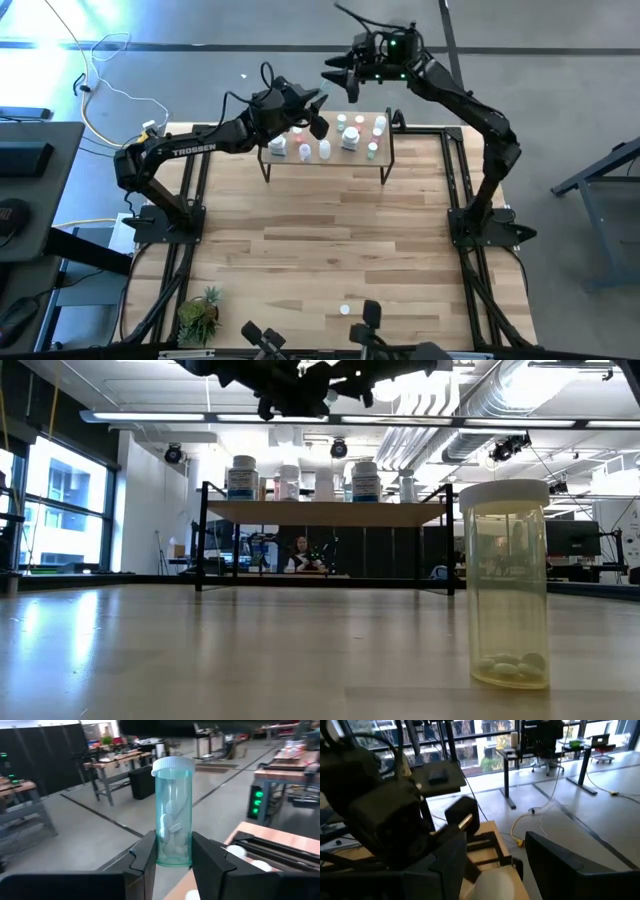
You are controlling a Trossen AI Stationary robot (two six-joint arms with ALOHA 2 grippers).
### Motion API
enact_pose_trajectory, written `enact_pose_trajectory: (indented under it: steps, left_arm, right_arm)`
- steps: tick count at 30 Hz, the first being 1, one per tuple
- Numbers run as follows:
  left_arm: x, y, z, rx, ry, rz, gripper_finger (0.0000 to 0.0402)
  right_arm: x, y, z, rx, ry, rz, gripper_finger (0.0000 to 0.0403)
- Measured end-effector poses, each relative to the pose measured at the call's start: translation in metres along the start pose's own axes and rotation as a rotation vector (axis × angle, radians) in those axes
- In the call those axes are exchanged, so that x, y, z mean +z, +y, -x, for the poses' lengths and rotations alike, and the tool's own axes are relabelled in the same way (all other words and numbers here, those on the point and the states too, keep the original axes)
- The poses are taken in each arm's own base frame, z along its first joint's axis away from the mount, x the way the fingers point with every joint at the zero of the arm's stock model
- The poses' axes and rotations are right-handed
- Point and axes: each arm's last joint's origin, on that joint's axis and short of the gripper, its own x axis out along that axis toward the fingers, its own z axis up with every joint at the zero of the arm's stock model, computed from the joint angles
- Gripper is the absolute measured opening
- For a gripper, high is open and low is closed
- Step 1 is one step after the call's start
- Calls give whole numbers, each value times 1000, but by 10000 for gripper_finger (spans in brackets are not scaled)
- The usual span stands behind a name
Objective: Pick and place medicine bottles onto shelf by color
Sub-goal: Put the blue pill bottle on the shelf
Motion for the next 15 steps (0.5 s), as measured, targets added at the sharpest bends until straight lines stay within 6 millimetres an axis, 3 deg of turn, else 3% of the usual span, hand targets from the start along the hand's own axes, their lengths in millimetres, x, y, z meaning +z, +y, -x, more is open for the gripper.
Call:
enact_pose_trajectory:
  steps: [15]
  left_arm:
    - [2, 2, 0, 61, -11, -34, 90]
  right_arm:
    - [-9, -6, -3, -57, 55, -161, 194]
